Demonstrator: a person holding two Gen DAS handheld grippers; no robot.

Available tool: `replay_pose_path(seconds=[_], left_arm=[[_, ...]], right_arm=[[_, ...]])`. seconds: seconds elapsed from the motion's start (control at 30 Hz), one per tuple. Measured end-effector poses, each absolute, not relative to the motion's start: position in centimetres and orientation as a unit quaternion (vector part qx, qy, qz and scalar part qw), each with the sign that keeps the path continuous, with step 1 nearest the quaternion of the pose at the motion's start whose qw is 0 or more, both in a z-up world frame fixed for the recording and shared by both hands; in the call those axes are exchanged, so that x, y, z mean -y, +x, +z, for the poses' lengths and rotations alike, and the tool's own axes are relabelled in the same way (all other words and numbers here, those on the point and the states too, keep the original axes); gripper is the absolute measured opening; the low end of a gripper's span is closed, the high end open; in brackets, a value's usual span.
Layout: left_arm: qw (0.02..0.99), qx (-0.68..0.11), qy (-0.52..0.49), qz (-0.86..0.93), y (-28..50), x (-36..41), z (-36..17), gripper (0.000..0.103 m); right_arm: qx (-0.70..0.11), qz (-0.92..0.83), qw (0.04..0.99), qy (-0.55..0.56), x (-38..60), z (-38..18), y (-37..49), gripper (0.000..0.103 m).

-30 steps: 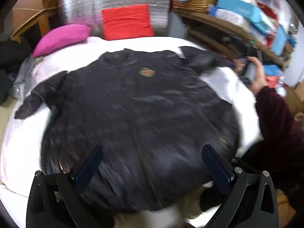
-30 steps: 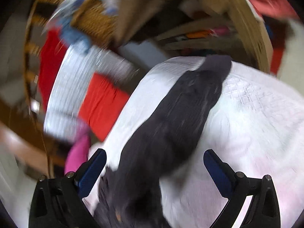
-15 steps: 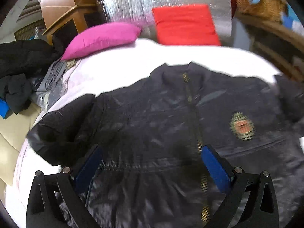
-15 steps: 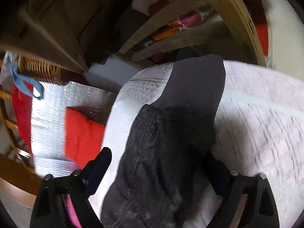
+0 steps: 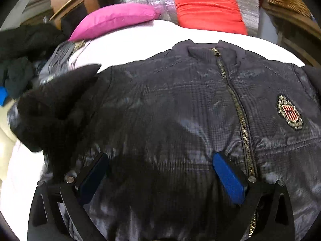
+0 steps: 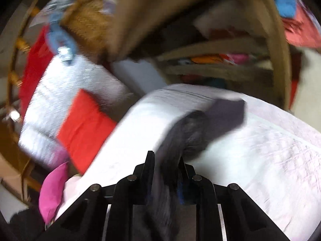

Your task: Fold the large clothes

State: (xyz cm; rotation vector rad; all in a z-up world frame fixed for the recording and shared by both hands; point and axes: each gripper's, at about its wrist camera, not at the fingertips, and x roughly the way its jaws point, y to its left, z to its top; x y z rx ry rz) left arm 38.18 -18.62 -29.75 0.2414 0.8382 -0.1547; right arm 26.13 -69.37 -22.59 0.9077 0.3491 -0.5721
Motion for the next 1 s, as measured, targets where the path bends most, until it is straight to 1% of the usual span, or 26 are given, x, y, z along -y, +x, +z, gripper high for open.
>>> replay_pose_path(seconds=[0.2, 0.27, 0.33, 0.43, 0.5, 0.6, 0.7, 0.73, 0.77, 0.8, 0.83, 0.87, 0.93, 1.0], left_arm=[[0.895, -0.428, 0.091, -0.084, 38.1, 17.9, -29.8, 0.103], [0.890, -0.437, 0.103, -0.083, 38.1, 18.0, -29.2, 0.103], [0.899, -0.408, 0.131, -0.087, 37.5, 18.3, -27.6, 0.103], [0.934, -0.310, 0.159, -0.078, 35.5, 18.5, -24.4, 0.103], [0.944, -0.274, 0.167, -0.076, 34.8, 18.5, -22.9, 0.103], [0.951, -0.261, 0.155, -0.064, 35.0, 18.0, -21.7, 0.103], [0.952, -0.257, 0.161, -0.041, 35.7, 17.7, -21.7, 0.103], [0.950, -0.263, 0.166, -0.039, 35.7, 17.6, -22.0, 0.103], [0.946, -0.272, 0.169, -0.041, 35.8, 17.5, -22.2, 0.103], [0.943, -0.283, 0.169, -0.044, 36.0, 17.5, -22.4, 0.103], [0.941, -0.289, 0.167, -0.046, 35.7, 17.5, -22.8, 0.103], [0.933, -0.313, 0.171, -0.048, 35.8, 17.5, -22.9, 0.103], [0.931, -0.321, 0.167, -0.049, 36.1, 17.7, -22.8, 0.103], [0.931, -0.323, 0.164, -0.046, 36.4, 17.7, -22.4, 0.103]], right_arm=[[-0.130, -0.205, 0.897, 0.369, 61.1, -17.1, 26.5, 0.021], [-0.125, -0.189, 0.907, 0.354, 58.4, -16.0, 26.5, 0.021], [-0.121, -0.171, 0.915, 0.345, 56.4, -15.2, 26.3, 0.021], [-0.110, -0.142, 0.927, 0.329, 52.9, -13.8, 25.4, 0.021], [-0.106, -0.120, 0.935, 0.317, 50.7, -13.0, 24.8, 0.021], [-0.123, -0.083, 0.937, 0.316, 47.7, -12.6, 24.4, 0.021], [-0.149, -0.063, 0.916, 0.367, 48.1, -14.0, 24.4, 0.023], [-0.156, -0.064, 0.910, 0.378, 48.7, -14.6, 24.2, 0.025], [-0.170, -0.077, 0.899, 0.395, 49.5, -15.5, 24.1, 0.041], [-0.181, -0.088, 0.885, 0.421, 50.5, -16.4, 24.0, 0.082], [-0.180, -0.085, 0.871, 0.449, 51.1, -17.3, 23.8, 0.098], [-0.165, -0.082, 0.854, 0.487, 51.8, -18.4, 23.4, 0.103], [-0.168, -0.093, 0.844, 0.501, 52.3, -19.2, 23.4, 0.103], [-0.192, -0.101, 0.855, 0.470, 51.9, -19.4, 24.6, 0.102]])
